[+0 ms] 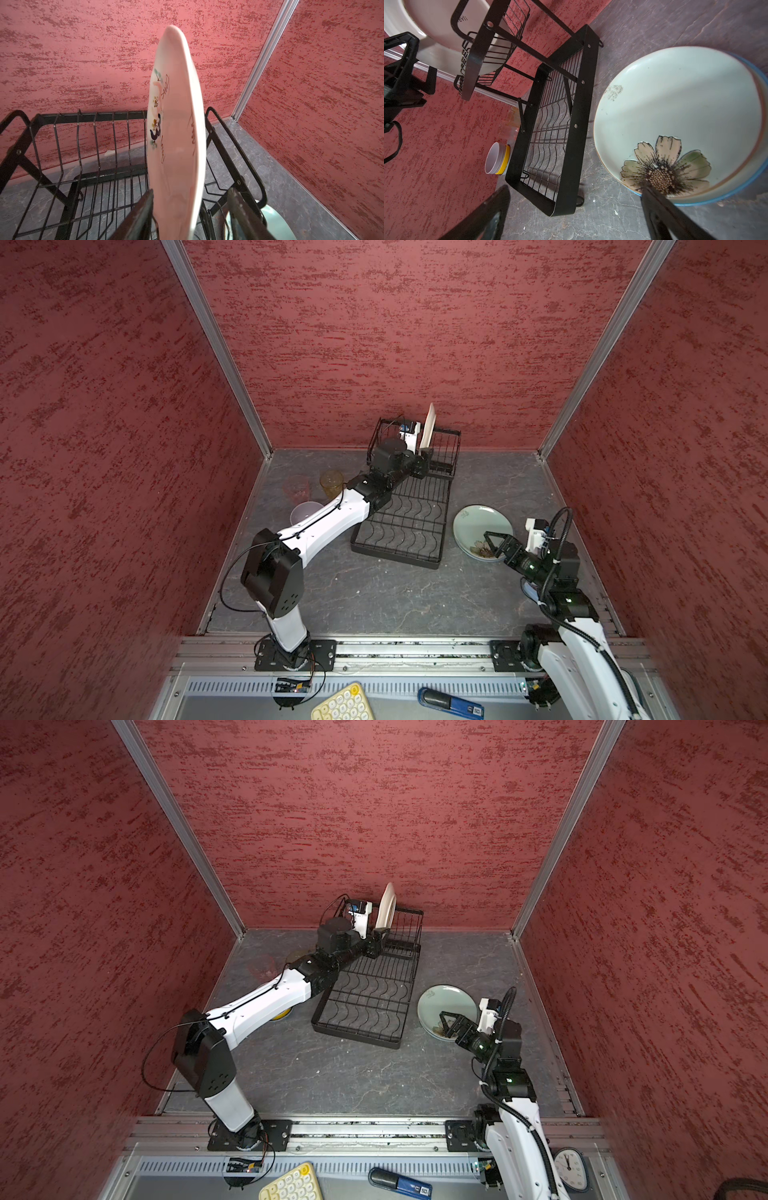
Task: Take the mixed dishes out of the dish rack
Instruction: 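Reach the left gripper to the white plate in the rack while the right opens, then close the left gripper on the white plate rim and lift it out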
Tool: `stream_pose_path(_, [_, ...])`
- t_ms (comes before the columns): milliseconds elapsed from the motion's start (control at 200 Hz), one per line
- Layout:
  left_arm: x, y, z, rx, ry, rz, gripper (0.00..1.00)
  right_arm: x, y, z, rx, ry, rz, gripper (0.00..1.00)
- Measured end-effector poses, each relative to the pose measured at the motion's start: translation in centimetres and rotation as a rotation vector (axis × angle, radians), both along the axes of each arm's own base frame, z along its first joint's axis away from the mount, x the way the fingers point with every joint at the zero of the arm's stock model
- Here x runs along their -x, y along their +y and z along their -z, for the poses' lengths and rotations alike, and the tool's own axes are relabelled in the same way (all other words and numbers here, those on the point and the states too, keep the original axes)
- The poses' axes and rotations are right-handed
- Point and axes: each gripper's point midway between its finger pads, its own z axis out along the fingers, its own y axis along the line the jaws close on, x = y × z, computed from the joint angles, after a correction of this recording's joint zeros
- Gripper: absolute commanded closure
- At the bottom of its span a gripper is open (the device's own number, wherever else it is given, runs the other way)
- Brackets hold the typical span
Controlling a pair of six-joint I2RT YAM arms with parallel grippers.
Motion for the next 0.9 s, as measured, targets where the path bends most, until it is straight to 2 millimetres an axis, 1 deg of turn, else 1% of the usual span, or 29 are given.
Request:
stream_pose_path(40, [-0.4,-0.2,0.4,-0.016,-0.002,-0.003,0.53,0.0,0.0,0.1,0.001,0.006,0.003,0.01])
stream_pose_path(100, [-1.2,-0.4,1.1,-0.035,-0.003,-0.019,0.65,0.1,-0.1,0.3,0.003,0.015,0.008,0.01])
stream_pose_path(140, [-1.7,-0.5,1.5,-0.054,-0.007,-0.029,0.70,0.2,-0.1,0.4,0.003,0.021,0.009,0.01])
stream_pose_path(250, [-2.2,-0.8,2.4,-0.081,-0.007,-0.042,0.74,0.4,-0.2,0.5,0.002,0.028,0.013,0.01])
stream_pose_path(321, [-2.3,-1.0,2.6,-0.088,-0.008,-0.043,0.84,0.5,-0.2,0.4,0.001,0.023,0.018,0.01])
stream_pose_path(386, [-2.4,-0.9,2.4,-0.097,-0.019,-0.052,1.00,0.5,-0.3,0.3,0.001,0.019,0.023,0.01])
stream_pose_path(516, [-2.4,-0.9,2.4,-0.117,-0.023,-0.049,1.00,0.5,-0.5,0.2,0.003,0.018,0.033,0.01])
stream_pose_path(646, [-2.3,-0.9,2.3,-0.143,-0.025,-0.048,1.00,0.5,-0.6,0.6,0.002,0.036,0.040,0.01])
stream_pose_path(897, [-1.7,-1.4,2.5,-0.234,-0.065,-0.027,1.00,0.4,-0.7,1.1,0.003,0.057,0.050,0.01])
